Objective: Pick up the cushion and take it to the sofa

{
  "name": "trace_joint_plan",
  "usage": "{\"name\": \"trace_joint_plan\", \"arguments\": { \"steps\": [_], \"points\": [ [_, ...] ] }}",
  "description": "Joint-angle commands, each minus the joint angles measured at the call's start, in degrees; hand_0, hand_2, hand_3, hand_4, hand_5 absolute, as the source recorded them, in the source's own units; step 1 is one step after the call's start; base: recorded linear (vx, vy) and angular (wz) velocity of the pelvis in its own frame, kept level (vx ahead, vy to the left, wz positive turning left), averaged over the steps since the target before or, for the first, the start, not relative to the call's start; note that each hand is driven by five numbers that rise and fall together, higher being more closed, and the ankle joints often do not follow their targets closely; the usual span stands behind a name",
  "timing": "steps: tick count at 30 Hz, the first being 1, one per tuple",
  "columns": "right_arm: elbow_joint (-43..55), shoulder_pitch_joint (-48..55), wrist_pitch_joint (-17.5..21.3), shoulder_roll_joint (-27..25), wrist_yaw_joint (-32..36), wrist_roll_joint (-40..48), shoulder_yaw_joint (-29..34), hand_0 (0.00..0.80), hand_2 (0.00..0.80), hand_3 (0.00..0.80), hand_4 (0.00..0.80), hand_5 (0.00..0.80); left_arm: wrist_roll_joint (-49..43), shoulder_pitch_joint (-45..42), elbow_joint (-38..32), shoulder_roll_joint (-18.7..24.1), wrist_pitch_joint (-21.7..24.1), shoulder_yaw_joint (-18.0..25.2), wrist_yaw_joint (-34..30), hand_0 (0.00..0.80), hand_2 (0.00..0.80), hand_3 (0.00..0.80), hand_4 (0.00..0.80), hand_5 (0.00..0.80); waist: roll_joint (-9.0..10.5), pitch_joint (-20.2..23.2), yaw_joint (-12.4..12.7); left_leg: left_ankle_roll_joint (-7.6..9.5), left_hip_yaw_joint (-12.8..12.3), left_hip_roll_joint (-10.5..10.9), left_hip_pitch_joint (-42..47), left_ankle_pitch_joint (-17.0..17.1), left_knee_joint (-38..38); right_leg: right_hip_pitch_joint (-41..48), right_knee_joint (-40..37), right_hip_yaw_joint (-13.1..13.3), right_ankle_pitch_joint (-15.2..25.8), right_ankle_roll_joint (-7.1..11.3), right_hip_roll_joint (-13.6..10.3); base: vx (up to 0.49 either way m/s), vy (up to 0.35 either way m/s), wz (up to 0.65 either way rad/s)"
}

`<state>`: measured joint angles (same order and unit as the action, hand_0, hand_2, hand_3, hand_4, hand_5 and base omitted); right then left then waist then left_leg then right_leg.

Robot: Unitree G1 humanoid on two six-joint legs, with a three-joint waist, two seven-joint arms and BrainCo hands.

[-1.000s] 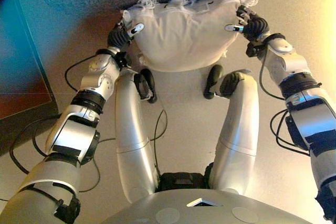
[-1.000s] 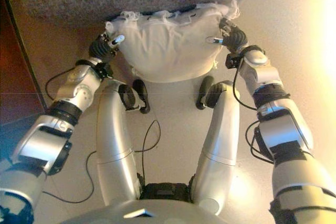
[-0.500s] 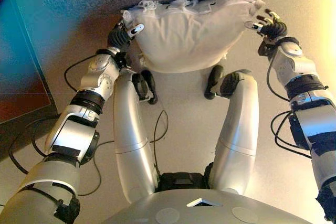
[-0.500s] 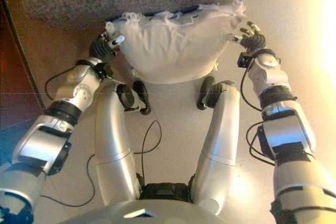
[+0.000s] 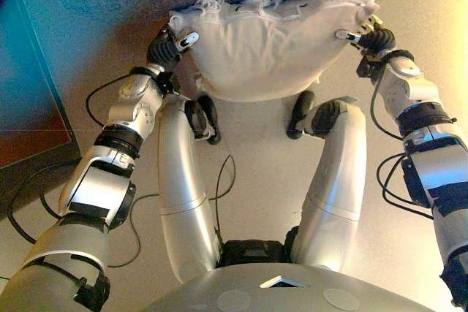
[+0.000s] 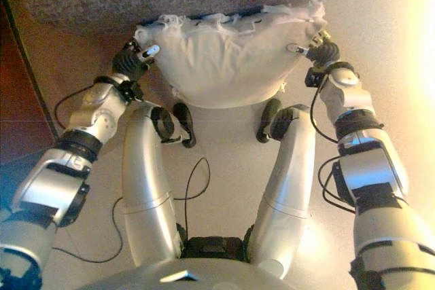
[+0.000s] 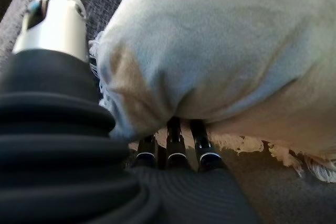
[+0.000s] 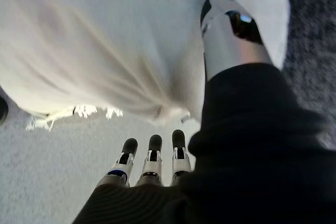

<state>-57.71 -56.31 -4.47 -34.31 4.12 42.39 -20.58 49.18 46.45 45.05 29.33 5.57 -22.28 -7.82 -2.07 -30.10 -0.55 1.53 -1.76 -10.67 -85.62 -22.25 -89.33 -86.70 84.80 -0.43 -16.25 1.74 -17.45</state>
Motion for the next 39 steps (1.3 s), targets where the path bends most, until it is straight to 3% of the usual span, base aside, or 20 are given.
{"name": "trace_joint_plan", "arguments": {
  "steps": [1, 8, 9, 10, 11, 17, 24, 32, 39],
  "points": [
    [0.83, -3.32, 0.62, 0.36, 6.8, -0.63, -1.84, 0.0, 0.0, 0.0, 0.0, 0.0, 0.18, 2.72, -0.48, -1.76, 2.73, -1.04, -1.77, 0.0, 0.0, 0.0, 0.0, 0.0, -2.08, 0.3, 0.45, -0.53, -0.22, 0.14, 1.66, -3.69, 0.83, 2.57, -1.66, 4.47, -1.5, -1.31, -2.04, 0.0, 0.0, 0.0],
    [2.7, -4.71, -0.94, 0.47, 13.56, -3.45, -6.44, 0.0, 0.0, 0.0, 0.0, 0.0, 0.78, 3.02, -1.77, -2.04, 2.25, -1.87, -3.5, 0.0, 0.0, 0.0, 0.0, 0.0, -2.22, 0.3, 0.64, -0.95, -0.08, 0.13, 0.2, -3.73, -0.33, 1.0, -0.68, 4.67, -1.52, -1.44, -2.45, 0.004, -0.007, 0.06],
    [2.79, -5.13, -0.68, 0.59, 14.44, -3.4, -7.01, 0.0, 0.0, 0.0, 0.0, 0.0, 1.04, 3.17, -1.89, -2.13, 2.25, -2.22, -4.62, 0.21, 0.21, 0.21, 0.21, 0.21, -2.22, 0.3, 0.67, -1.05, -0.02, 0.09, -0.06, -3.8, -0.58, 0.75, -0.58, 4.71, -1.5, -1.47, -2.49, 0.0, -0.01, 0.04],
    [2.8, -5.4, -0.48, 0.77, 15.41, -3.36, -7.37, 0.119, 0.119, 0.119, 0.119, 0.119, 1.09, 3.29, -1.86, -2.25, 2.43, -2.45, -5.57, 0.609, 0.609, 0.609, 0.609, 0.609, -2.19, 0.3, 0.71, -1.14, 0.05, 0.06, -0.2, -3.85, -0.67, 0.63, -0.62, 4.72, -1.46, -1.47, -2.5, -0.005, -0.009, 0.04],
    [3.07, -5.68, -0.24, 0.97, 16.07, -3.61, -7.79, 0.8, 0.8, 0.8, 0.8, 0.8, 1.12, 3.45, -1.92, -2.34, 2.67, -2.65, -6.73, 0.8, 0.8, 0.8, 0.8, 0.8, -2.15, 0.3, 0.73, -1.22, 0.08, 0.04, -0.23, -3.87, -0.56, 0.59, -0.85, 4.7, -1.37, -1.46, -2.49, 0.0, 0.0, 0.0],
    [4.31, -6.3, 0.96, 0.95, 14.79, -3.13, -8.75, 0.8, 0.8, 0.8, 0.8, 0.8, 1.05, 3.78, -2.86, -2.97, 4.0, -3.76, -7.49, 0.8, 0.8, 0.8, 0.8, 0.8, -2.03, 0.3, 0.62, -1.36, -0.06, -0.09, -0.02, -3.87, 0.24, 0.82, -2.12, 4.49, -0.88, -1.51, -2.39, 0.0, 0.0, 0.0],
    [8.29, -2.87, 6.7, 1.03, 8.48, -1.77, -4.35, 0.8, 0.8, 0.8, 0.8, 0.8, -2.41, 2.34, -3.74, -2.84, 9.04, -2.15, -6.62, 0.8, 0.8, 0.8, 0.8, 0.8, -1.15, 0.3, 0.05, -2.45, -0.06, -0.5, 3.38, -2.92, 4.98, 4.57, -7.86, 3.5, 0.82, -0.99, -1.16, -0.006, 0.004, -0.01],
    [16.25, 3.95, 12.47, 2.97, 3.89, -1.88, -0.47, 0.8, 0.8, 0.8, 0.8, 0.8, -7.93, -0.48, -6.38, -3.59, 12.37, -0.46, -0.84, 0.8, 0.8, 0.8, 0.8, 0.8, -0.06, 0.32, -0.96, -4.81, -0.43, -2.07, 12.97, 2.27, 16.75, 14.92, -19.21, 1.66, 5.5, 1.03, 1.08, -0.007, -0.011, -0.15],
    [26.39, 14.07, 18.04, 6.3, -0.95, -5.99, 3.04, 0.8, 0.8, 0.8, 0.8, 0.8, -10.25, -6.53, -9.08, -5.59, 15.25, 1.67, 4.0, 0.8, 0.8, 0.8, 0.8, 0.8, 0.64, 2.35, -1.44, -5.9, -1.84, -1.16, 28.65, 9.15, 35.71, 29.69, -34.18, -1.0, 10.31, 3.46, 1.55, 0.051, -0.03, -0.13]
  ]
}}
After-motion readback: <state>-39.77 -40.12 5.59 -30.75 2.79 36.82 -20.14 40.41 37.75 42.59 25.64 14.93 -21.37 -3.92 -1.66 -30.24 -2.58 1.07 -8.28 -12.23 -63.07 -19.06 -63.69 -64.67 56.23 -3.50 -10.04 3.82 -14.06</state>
